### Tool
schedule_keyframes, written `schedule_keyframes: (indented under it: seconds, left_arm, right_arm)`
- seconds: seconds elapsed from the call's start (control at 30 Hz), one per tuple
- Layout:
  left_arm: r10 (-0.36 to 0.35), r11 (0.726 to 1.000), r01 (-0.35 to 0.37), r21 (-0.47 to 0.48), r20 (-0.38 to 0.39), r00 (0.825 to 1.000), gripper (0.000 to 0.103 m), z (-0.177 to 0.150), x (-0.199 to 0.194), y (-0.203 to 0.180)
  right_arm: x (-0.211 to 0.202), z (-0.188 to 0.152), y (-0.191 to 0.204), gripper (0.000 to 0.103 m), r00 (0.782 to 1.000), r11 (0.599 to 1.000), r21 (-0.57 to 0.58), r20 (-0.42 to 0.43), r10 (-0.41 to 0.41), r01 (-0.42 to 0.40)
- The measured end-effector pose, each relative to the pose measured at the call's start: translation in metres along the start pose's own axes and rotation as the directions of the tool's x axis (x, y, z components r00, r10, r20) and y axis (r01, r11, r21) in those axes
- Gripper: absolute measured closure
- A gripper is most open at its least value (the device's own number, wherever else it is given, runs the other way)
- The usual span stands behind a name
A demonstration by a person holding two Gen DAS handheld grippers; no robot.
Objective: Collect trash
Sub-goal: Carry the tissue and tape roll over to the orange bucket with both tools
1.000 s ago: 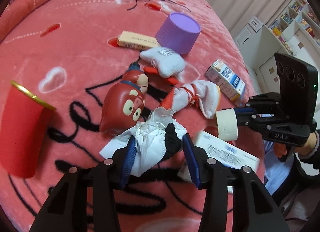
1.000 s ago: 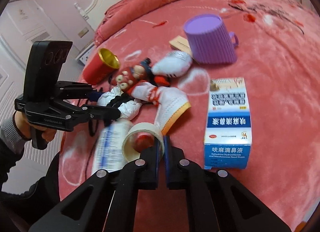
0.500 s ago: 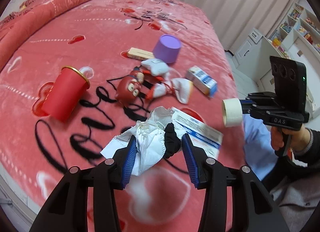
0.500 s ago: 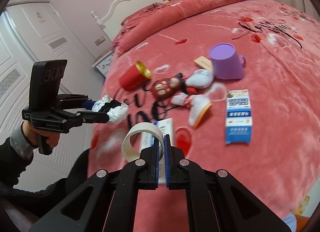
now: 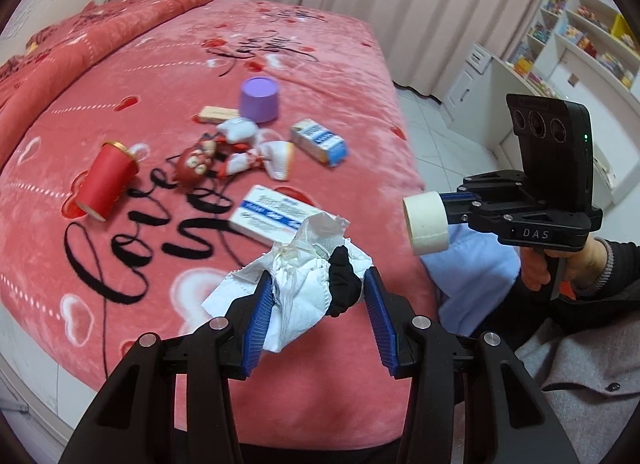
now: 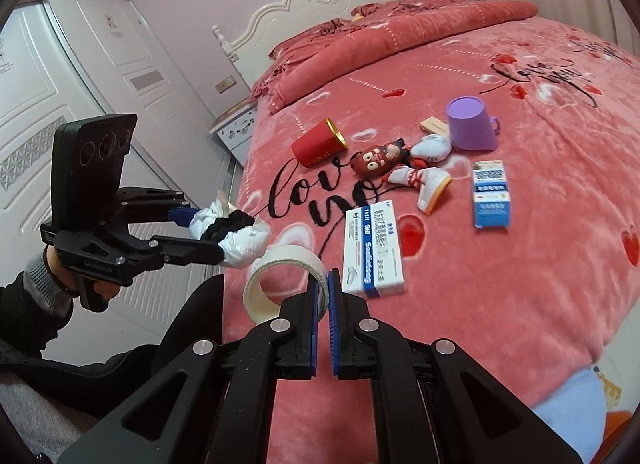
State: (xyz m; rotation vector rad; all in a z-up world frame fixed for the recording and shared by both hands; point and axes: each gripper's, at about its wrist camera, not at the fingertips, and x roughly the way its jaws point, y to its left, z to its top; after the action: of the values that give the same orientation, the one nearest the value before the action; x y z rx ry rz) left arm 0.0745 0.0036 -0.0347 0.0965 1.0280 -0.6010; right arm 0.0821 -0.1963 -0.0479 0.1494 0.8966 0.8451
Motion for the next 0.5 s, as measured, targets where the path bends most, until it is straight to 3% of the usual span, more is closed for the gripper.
schedule_keyframes:
  seconds: [0.27,0.5]
  left_arm:
    - [-0.034,0.991,0.035,0.13,-0.006,0.999,0.056,0.026,0.016,-0.056]
    - [-0.124,0.949,0.133,0.287,-0.048,0.991,0.056,0.074,0.063,-0.126]
  right_arm:
    - [-0.066,-0.025,-0.021,0.098,0.992,0.996,0.063,0.104,-0.07,0.064]
    - [-0.151,-0.063,-0.073,0.098,0.954,0.963,0.203,0.201,-0.221,0.18]
